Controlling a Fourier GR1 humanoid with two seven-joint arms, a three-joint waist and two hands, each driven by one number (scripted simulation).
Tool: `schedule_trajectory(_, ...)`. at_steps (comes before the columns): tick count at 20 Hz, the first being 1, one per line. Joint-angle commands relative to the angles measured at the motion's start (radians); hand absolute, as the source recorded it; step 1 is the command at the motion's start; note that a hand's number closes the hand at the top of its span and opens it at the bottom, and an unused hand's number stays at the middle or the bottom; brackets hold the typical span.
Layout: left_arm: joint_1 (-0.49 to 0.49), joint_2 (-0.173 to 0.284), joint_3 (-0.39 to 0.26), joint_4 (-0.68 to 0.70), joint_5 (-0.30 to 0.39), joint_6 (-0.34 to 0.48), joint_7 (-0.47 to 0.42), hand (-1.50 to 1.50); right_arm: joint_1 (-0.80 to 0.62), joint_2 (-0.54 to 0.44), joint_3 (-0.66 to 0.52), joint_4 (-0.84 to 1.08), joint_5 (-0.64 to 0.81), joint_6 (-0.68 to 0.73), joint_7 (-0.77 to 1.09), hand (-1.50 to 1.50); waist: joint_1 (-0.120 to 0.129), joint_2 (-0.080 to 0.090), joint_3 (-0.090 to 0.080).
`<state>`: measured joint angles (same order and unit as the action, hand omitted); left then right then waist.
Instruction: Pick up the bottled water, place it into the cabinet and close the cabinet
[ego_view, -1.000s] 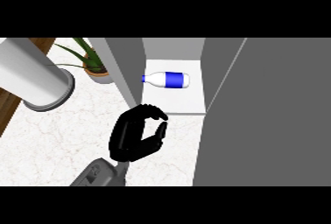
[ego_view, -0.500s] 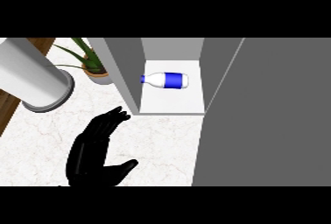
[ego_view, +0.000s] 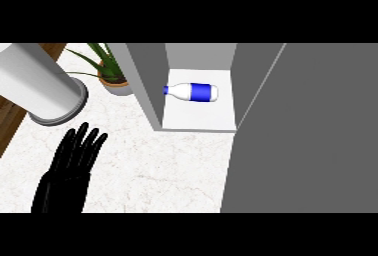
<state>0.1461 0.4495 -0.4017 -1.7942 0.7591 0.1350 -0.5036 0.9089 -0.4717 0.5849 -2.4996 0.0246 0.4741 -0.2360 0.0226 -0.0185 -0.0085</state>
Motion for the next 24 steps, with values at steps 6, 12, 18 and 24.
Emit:
schedule_trajectory(6,0.113,0.117,0.112,-0.058,0.094,-0.115,0.0,-1.5,-0.126,-0.052,0.195,-0.152,0.162,0.016,0.162,1.5,0.034,0.0,-0.007)
schedule_trajectory(12,0.145,0.173,0.171,-0.063,0.129,-0.178,0.0,-1.5,-0.147,0.047,0.302,-0.101,0.039,-0.066,0.176,1.5,0.057,0.017,-0.007)
schedule_trajectory(18,0.179,0.205,0.187,-0.086,0.158,-0.249,0.0,-1.5,-0.227,0.05,0.299,-0.056,0.015,-0.058,0.209,1.5,0.111,0.029,-0.007)
schedule_trajectory(24,0.182,0.237,0.221,-0.078,0.189,-0.3,0.005,-1.5,-0.3,0.056,0.264,-0.032,-0.017,-0.063,0.263,1.5,0.141,0.045,-0.008)
